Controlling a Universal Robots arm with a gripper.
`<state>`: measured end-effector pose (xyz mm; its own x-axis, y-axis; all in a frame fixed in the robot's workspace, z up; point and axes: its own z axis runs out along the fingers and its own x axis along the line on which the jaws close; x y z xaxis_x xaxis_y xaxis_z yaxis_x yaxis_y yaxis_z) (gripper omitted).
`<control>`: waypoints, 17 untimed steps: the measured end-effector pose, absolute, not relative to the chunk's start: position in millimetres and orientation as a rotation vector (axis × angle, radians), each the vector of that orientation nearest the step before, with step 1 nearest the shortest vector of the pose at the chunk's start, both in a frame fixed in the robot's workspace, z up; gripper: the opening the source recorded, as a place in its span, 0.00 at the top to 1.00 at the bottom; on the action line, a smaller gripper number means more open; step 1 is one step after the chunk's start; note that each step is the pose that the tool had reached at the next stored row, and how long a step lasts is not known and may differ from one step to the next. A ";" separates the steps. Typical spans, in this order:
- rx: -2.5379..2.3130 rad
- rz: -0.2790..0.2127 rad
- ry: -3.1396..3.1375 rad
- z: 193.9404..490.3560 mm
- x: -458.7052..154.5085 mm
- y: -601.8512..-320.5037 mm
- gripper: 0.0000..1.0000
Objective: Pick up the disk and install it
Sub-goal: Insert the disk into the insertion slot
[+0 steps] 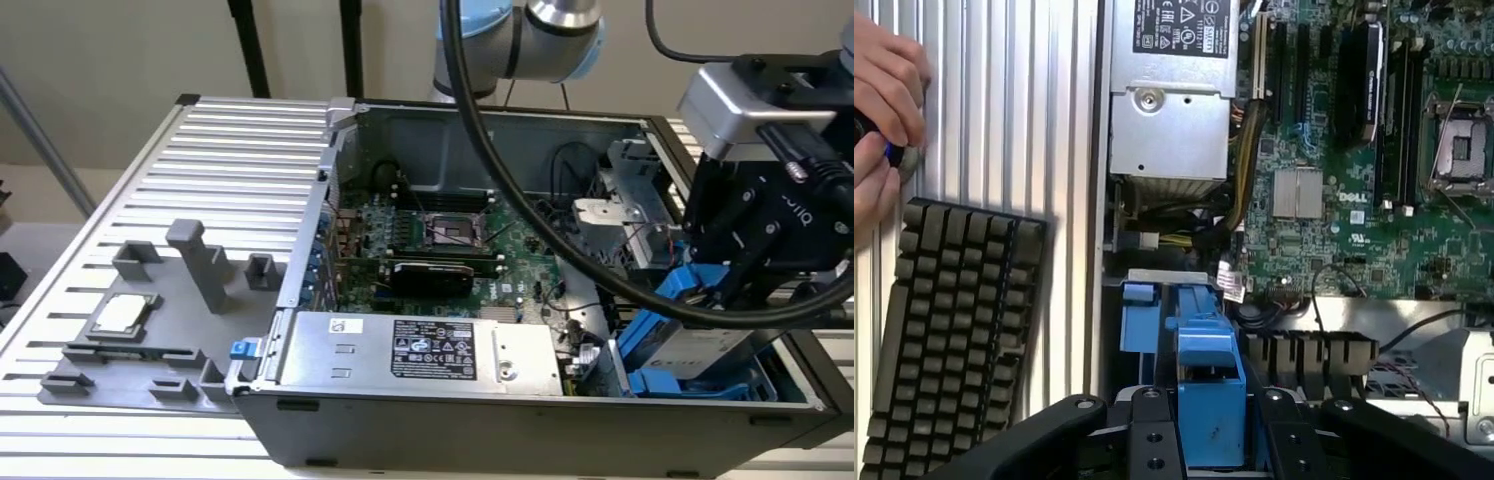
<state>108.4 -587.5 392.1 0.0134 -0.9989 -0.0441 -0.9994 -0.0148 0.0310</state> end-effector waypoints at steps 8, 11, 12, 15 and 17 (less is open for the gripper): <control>-2.239 0.085 2.188 377.6 108.1 -587.1 1.00; -2.241 0.085 2.186 374.3 108.1 -587.0 1.00; -2.242 0.085 2.185 373.5 108.1 -587.0 1.00; -2.243 0.085 2.184 372.5 108.1 -587.0 0.00; -2.244 0.085 2.184 372.4 108.1 -587.0 0.00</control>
